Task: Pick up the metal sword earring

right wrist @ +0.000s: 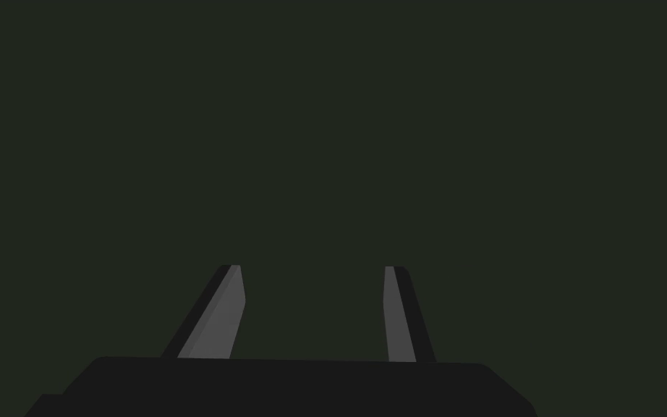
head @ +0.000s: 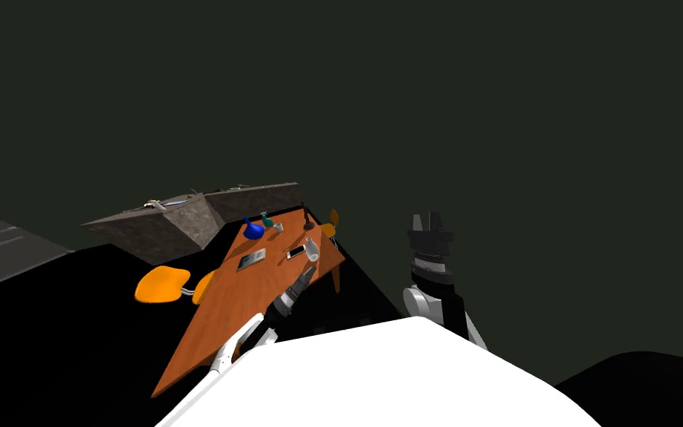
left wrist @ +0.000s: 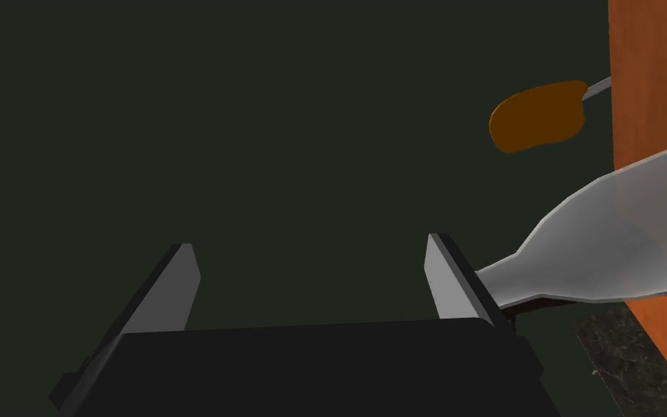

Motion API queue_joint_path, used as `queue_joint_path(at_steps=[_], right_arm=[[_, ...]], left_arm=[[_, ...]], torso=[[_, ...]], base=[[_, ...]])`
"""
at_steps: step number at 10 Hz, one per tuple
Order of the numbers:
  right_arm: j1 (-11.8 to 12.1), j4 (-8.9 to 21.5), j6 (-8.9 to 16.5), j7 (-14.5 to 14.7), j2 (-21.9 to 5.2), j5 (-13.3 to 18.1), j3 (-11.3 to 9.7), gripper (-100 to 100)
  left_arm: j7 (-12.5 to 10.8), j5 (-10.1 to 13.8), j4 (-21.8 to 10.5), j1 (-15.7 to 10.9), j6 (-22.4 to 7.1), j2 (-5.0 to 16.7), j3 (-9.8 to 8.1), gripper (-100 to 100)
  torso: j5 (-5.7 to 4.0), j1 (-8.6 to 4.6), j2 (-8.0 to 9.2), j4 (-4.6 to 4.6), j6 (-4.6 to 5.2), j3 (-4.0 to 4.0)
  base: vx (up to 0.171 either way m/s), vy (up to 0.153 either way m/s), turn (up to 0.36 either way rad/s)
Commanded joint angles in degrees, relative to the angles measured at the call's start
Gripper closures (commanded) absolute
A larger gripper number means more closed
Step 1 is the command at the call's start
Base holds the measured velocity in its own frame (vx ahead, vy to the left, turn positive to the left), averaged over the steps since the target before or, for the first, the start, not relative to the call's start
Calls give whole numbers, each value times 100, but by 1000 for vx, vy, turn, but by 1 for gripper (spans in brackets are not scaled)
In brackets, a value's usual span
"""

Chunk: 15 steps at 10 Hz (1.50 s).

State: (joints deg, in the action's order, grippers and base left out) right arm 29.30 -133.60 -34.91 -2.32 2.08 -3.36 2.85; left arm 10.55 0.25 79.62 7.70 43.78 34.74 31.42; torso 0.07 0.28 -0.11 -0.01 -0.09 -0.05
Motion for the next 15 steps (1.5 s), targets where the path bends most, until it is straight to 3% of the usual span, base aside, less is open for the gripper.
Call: queue_joint_path(at_steps=[1,3,4,5,6,7,8,10,11,12,13,14,15], right_arm=[[0,0,0,0,0,0,0,0],[0,0,0,0,0,0,0,0],[1,0,0,0,0,0,0,0],[-1,0,0,0,0,0,-1,0],[0,0,0,0,0,0,0,0],[-1,0,0,0,0,0,-1,0],[1,0,0,0,0,0,0,0],[1,0,0,0,0,0,0,0],[1,0,0,0,0,0,0,0],[0,0,0,0,0,0,0,0],[1,0,0,0,0,0,0,0],[0,0,0,0,0,0,0,0],[1,0,0,0,0,0,1,0]], left_arm=[[85,-2,-286,-74,-31,169,223,-100],[85,-2,-396,-74,-31,169,223,-100],[136,4,-645,-156,-36,321,409,-100],[136,4,-739,-156,-36,321,409,-100],[185,12,-937,-235,-45,469,590,-100],[185,12,-1077,-235,-45,469,590,-100],[232,22,-1270,-309,-57,611,765,-100],[232,22,-1409,-309,-57,611,765,-100],[275,34,-1649,-380,-72,748,932,-100],[275,34,-1732,-380,-72,748,932,-100],[315,48,-1921,-446,-91,879,1090,-100],[315,48,-2047,-446,-91,879,1090,-100],[351,65,-2245,-508,-113,1004,1239,-100]], torso=[[0,0,0,0,0,0],[-1,-5,-3,0,0,-1],[-2,-13,-8,-2,-1,-4],[-3,-11,-7,-2,5,-4],[-2,-7,-8,-1,0,-4],[-1,-4,-8,-1,6,-4],[-1,-3,-6,-2,-3,-4],[-1,-3,-5,-1,-2,-3],[-2,-11,-10,-2,-3,-5],[-3,-11,-11,-2,4,-6],[-2,-8,-11,-2,-2,-6],[-1,-4,-10,-2,2,-5],[-1,-3,-11,-2,-3,-6]], base=[[-21,48,-292],[-8,30,-98],[-6,25,-320],[-8,39,-211],[-8,43,-422],[-13,46,-144],[-19,44,-256],[-10,34,-83],[-3,23,-329],[-5,36,-201],[-9,42,-309],[-7,47,-172],[-4,48,-319]])
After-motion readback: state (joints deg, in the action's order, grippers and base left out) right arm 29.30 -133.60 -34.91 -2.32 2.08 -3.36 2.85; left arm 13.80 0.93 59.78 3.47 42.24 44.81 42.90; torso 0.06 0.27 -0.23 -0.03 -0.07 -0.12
